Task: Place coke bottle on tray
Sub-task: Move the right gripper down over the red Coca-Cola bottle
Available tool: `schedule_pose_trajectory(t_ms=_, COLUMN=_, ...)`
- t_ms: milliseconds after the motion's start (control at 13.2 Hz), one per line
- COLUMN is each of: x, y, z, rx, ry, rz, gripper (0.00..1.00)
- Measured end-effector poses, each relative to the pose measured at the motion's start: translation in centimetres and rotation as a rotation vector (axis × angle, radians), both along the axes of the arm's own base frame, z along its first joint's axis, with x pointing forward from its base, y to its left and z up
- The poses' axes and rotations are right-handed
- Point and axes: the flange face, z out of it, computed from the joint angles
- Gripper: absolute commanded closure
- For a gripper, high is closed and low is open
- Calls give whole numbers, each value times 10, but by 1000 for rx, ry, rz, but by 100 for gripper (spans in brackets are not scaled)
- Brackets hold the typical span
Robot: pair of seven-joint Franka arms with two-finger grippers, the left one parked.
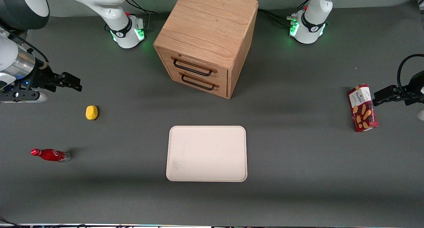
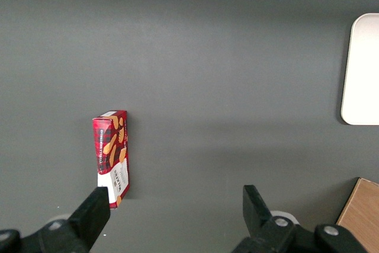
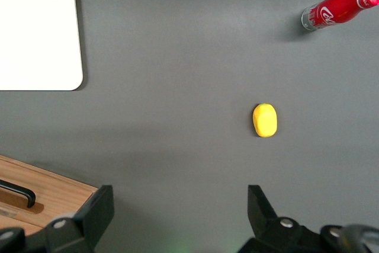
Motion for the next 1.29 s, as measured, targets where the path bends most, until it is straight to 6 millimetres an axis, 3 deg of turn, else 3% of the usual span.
schedule_pose_trajectory(t_ms=303, x=3, y=-7, z=-5, rx=2, ry=9, rz=-12, gripper=0)
schedule_pose_trajectory(t_ms=454, x=12, y=-24, z=-18, rx=-16, ry=18, rz=-33, gripper=0)
schedule_pose_trajectory(t_ms=605, x=33, y=-63, z=-43, rx=-55, ry=-8, rz=-19, gripper=0)
schedule_pose_trajectory(t_ms=908, x=75, y=-179, z=-118, rx=-68, ry=-27, rz=142, gripper=0)
schedule_pose_trajectory(t_ms=1286, x=128, y=-247, z=-184, rx=-38, ry=-10, rz=272, gripper=0)
